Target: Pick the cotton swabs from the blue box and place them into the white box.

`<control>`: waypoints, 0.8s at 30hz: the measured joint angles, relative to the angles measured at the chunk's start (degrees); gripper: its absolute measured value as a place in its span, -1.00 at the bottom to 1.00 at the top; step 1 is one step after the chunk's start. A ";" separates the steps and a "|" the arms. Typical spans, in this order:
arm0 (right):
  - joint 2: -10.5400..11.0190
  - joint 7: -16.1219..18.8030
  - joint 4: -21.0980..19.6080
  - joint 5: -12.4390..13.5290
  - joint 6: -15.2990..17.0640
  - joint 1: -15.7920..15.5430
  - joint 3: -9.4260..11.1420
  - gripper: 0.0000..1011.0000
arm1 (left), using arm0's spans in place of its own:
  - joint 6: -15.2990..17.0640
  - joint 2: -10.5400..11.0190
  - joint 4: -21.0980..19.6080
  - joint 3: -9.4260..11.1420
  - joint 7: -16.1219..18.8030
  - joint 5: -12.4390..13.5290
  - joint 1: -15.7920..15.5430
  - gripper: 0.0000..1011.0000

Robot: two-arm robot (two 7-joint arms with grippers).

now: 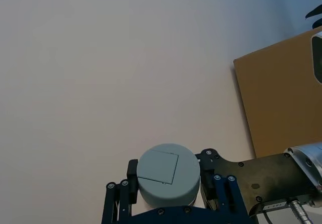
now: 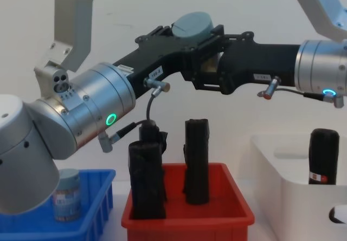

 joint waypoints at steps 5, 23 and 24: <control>0.00 0.00 0.01 0.00 -0.01 0.02 0.00 0.24 | 0.00 0.01 0.00 0.01 -0.01 0.02 0.00 0.76; 0.20 -1.52 -0.05 -0.25 0.65 0.04 0.17 0.24 | -0.08 0.01 -0.03 -0.07 0.01 0.02 -0.01 0.98; 0.25 -1.80 -0.08 -0.27 0.79 0.03 0.24 0.24 | -0.09 0.01 -0.03 -0.07 0.01 0.02 -0.01 0.98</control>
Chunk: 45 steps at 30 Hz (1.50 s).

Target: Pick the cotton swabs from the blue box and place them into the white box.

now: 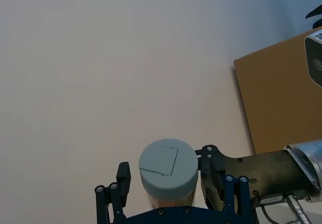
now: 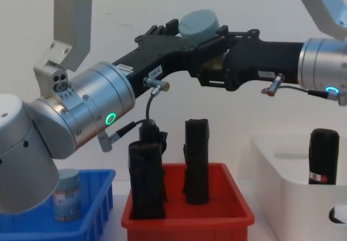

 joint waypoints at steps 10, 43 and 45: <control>0.72 -5.14 -0.12 0.09 1.57 -0.07 1.20 0.24 | -0.03 0.00 0.00 -0.01 0.00 -0.03 0.00 0.98; 3.84 -17.31 -1.31 5.61 14.23 -1.76 6.17 0.24 | -0.03 0.00 0.00 -0.01 0.00 -0.03 0.00 0.98; 3.71 -16.73 -1.30 6.52 15.14 -1.61 6.20 0.24 | -0.03 0.00 0.00 0.00 0.00 -0.03 0.00 0.98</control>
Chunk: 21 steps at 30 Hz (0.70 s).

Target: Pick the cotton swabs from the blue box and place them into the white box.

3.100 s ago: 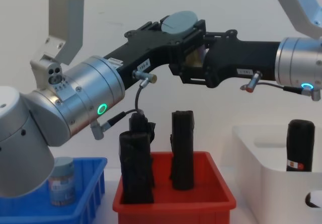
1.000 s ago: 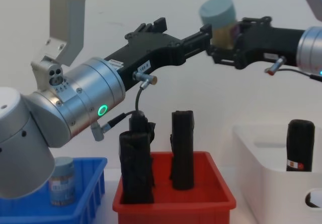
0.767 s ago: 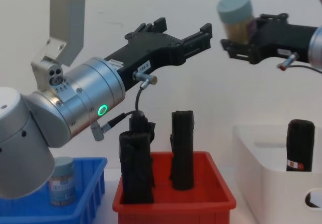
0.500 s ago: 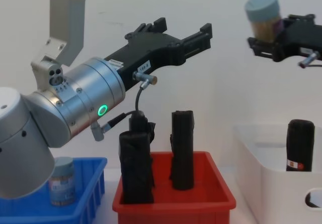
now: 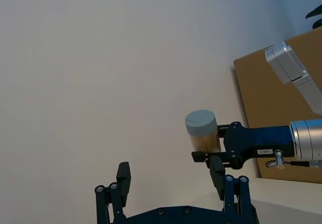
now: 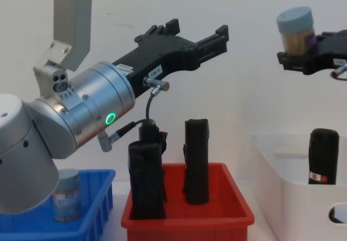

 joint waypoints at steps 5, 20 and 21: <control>-0.85 1.72 0.78 3.28 2.77 0.91 -0.06 0.24 | 0.00 0.00 0.00 0.00 0.00 0.00 0.00 0.98; -2.72 -0.78 4.58 4.80 5.11 3.35 -0.58 0.24 | 0.00 0.00 0.00 0.00 0.00 0.00 0.00 0.98; -2.74 -1.15 4.80 4.56 5.11 3.43 -0.57 0.24 | 0.00 0.00 0.00 0.00 0.00 0.00 0.00 0.98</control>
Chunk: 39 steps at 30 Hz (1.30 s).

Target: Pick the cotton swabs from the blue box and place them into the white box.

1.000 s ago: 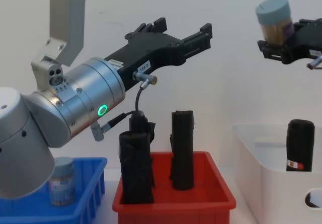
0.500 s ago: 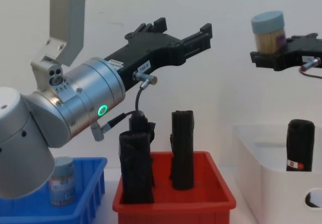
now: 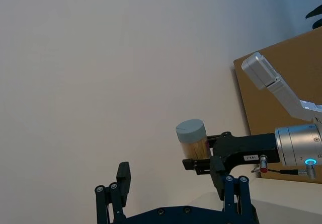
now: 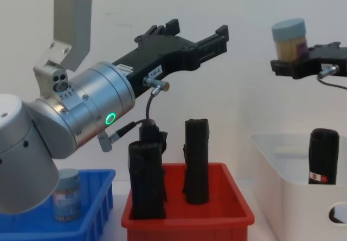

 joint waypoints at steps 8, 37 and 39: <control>-0.22 -2.10 2.61 -1.79 -0.71 0.66 0.07 0.24 | 0.00 0.00 0.00 0.00 0.00 0.00 0.00 0.98; -1.11 -2.88 6.79 -3.52 -2.79 1.75 -0.66 0.95 | 0.00 0.00 0.00 0.00 0.00 0.00 0.00 0.98; -1.13 -2.89 6.87 -3.55 -2.84 1.76 -0.67 0.98 | 0.00 0.00 0.00 0.00 0.00 0.00 0.00 0.98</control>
